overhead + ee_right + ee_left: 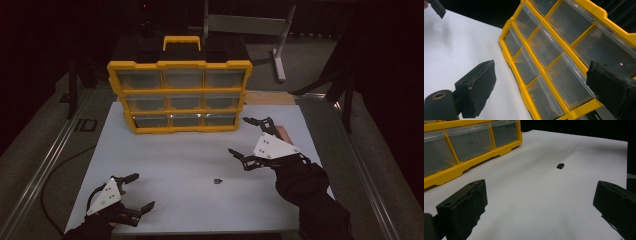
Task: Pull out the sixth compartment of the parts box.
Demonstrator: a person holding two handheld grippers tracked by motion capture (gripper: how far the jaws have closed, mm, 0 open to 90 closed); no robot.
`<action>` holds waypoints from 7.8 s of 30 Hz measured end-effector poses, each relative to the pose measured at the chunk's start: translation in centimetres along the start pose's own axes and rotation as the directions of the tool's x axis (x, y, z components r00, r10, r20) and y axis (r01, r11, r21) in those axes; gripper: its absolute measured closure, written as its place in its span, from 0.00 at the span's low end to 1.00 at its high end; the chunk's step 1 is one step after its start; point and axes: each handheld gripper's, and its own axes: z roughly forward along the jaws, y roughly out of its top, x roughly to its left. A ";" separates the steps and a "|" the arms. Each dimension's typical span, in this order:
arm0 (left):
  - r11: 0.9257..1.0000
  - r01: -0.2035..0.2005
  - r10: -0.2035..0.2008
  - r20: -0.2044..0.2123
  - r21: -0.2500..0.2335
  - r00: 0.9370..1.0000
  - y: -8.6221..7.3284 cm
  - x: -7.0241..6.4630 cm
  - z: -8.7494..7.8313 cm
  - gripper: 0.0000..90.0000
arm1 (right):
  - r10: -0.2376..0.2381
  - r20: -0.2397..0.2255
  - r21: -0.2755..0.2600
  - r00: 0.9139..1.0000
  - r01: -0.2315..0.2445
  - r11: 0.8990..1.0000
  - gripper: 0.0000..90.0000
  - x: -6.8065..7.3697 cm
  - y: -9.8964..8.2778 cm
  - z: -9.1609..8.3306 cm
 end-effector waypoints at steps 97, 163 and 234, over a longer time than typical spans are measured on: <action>1.000 0.008 -0.008 0.017 -0.014 1.000 0.0 0.0 -0.3 0.00 | -0.569 0.021 0.443 0.822 0.502 0.743 0.60 -3.3 0.5 14.7; 1.000 0.009 -0.009 0.019 0.001 1.000 -0.1 0.0 -0.1 0.00 | -0.582 -0.067 0.422 0.811 0.551 0.719 0.85 -2.6 2.0 12.8; 1.000 0.011 -0.011 0.024 0.005 1.000 -0.1 0.0 -0.1 0.00 | -0.564 -0.092 0.337 0.821 0.558 0.758 0.77 -0.5 2.0 10.2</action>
